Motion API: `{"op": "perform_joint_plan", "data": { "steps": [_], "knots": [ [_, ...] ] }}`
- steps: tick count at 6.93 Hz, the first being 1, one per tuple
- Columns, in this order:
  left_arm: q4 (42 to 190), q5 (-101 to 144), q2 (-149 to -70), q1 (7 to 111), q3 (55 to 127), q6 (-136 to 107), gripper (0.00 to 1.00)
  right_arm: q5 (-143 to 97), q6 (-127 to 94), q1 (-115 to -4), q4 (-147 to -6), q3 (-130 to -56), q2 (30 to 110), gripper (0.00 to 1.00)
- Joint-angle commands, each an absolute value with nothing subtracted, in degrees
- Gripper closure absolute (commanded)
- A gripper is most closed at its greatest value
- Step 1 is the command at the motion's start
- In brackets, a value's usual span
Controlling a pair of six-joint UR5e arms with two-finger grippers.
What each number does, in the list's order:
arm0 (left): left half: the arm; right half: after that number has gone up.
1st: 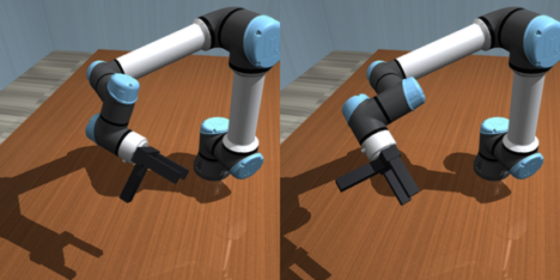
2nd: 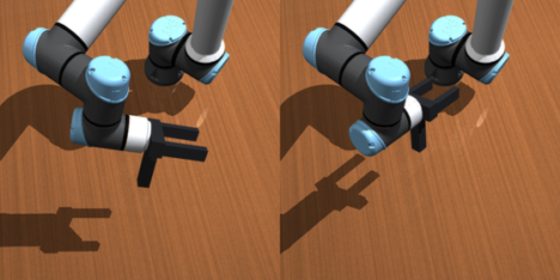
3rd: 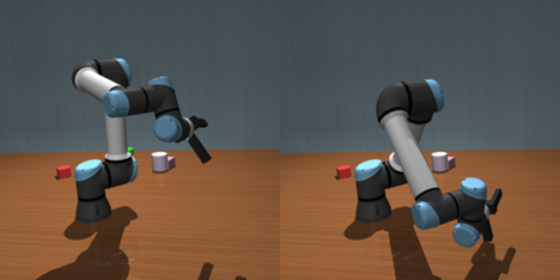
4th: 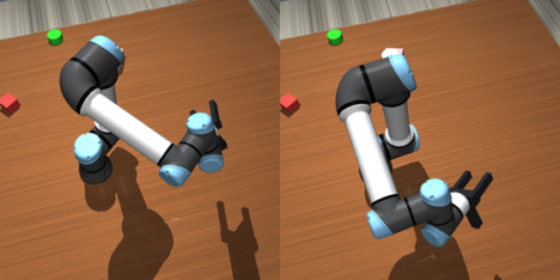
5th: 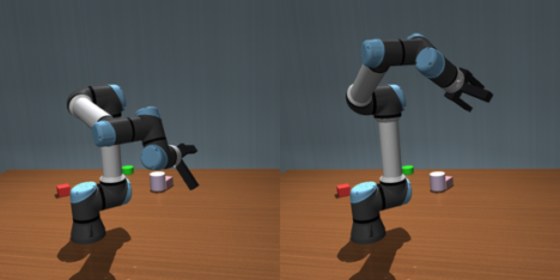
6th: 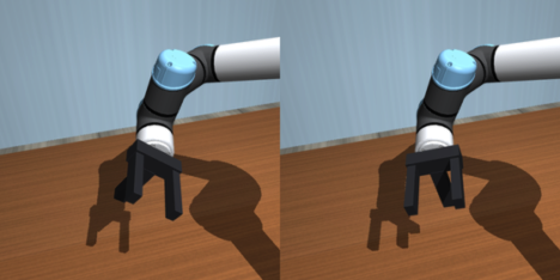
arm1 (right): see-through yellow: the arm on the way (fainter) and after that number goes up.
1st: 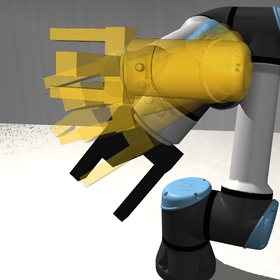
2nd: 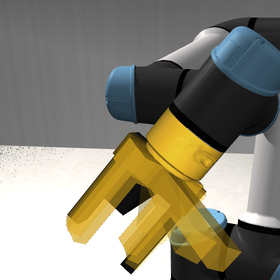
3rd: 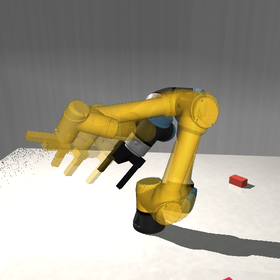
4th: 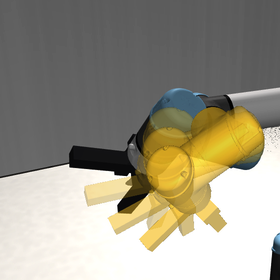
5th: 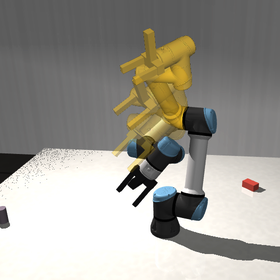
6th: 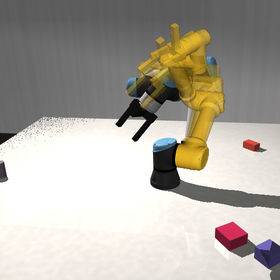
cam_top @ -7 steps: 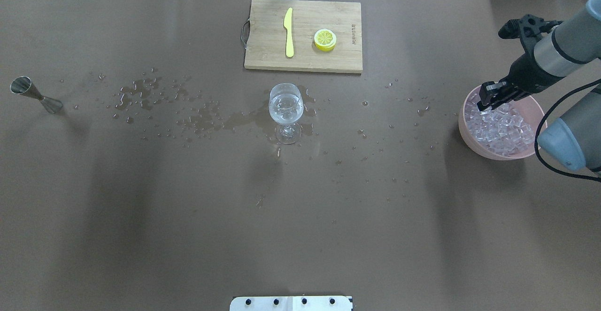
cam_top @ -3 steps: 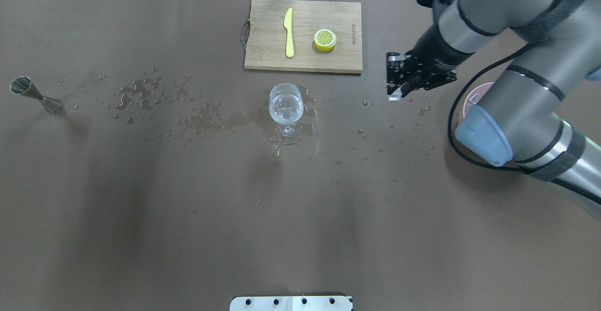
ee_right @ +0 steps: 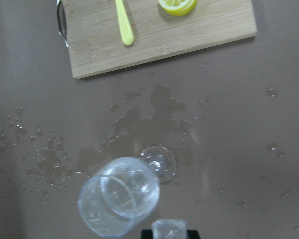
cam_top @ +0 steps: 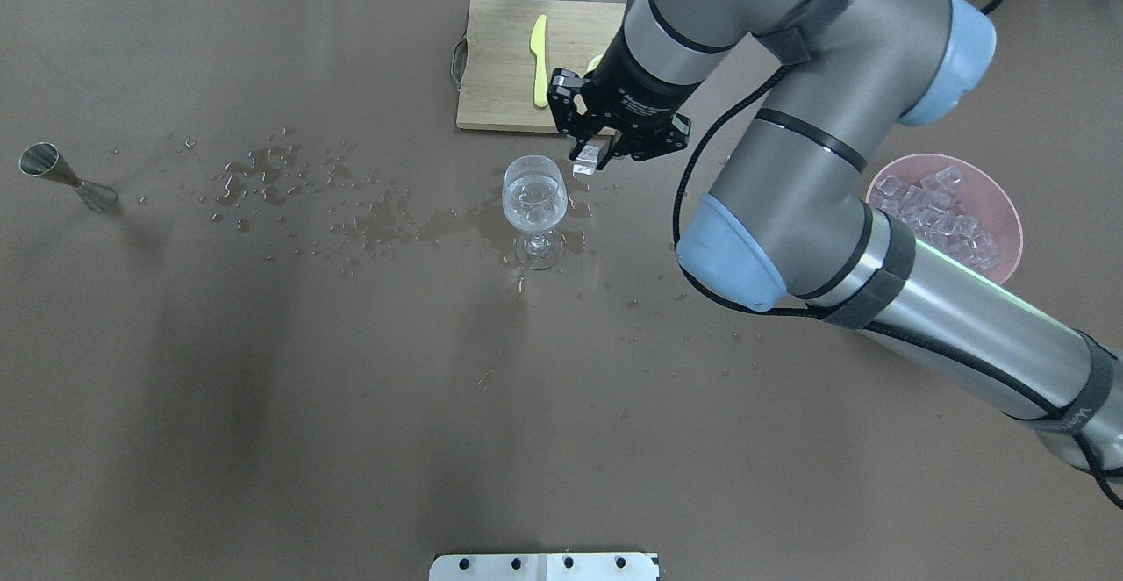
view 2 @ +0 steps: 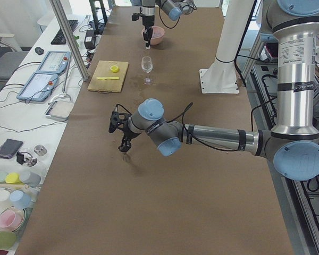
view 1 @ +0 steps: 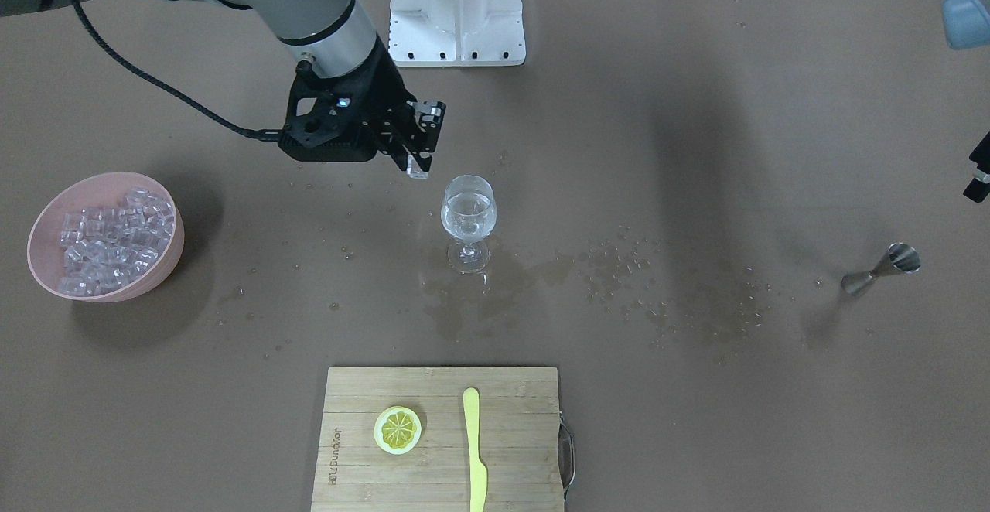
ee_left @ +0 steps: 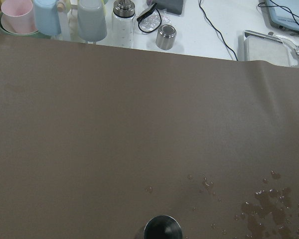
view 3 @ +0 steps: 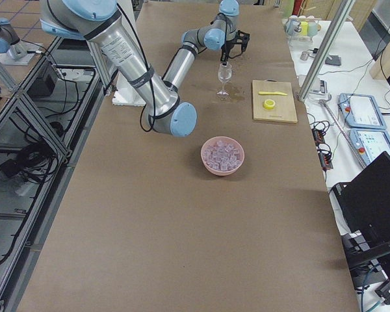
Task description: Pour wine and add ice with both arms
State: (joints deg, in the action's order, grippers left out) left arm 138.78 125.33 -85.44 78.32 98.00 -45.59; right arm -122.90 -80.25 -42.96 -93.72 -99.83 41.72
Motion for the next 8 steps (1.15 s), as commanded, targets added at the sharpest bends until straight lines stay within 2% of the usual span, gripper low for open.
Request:
{"op": "perform_joint_plan", "data": {
  "steps": [1,5,6,7,8],
  "knots": [
    [138.87,125.33,-85.25,78.31,98.17,-45.62,0.03,-121.03,-82.52,-41.49,-93.43,-97.91,39.11,1.0],
    [138.87,125.33,-85.25,78.31,98.0,-45.44,0.03,-120.94,-81.92,-41.48,-93.16,-96.77,38.41,1.0],
    [138.78,125.33,-85.25,78.31,98.0,-45.44,0.03,-120.5,-81.74,-41.4,-93.16,-96.68,38.32,0.74],
    [138.87,125.25,-85.25,78.31,98.0,-45.44,0.03,-119.71,-81.74,-41.31,-93.08,-96.59,38.23,0.01],
    [138.87,125.33,-85.08,78.31,98.09,-45.44,0.03,-119.1,-81.65,-41.05,-93.08,-96.42,37.97,0.0]
  ]
}}
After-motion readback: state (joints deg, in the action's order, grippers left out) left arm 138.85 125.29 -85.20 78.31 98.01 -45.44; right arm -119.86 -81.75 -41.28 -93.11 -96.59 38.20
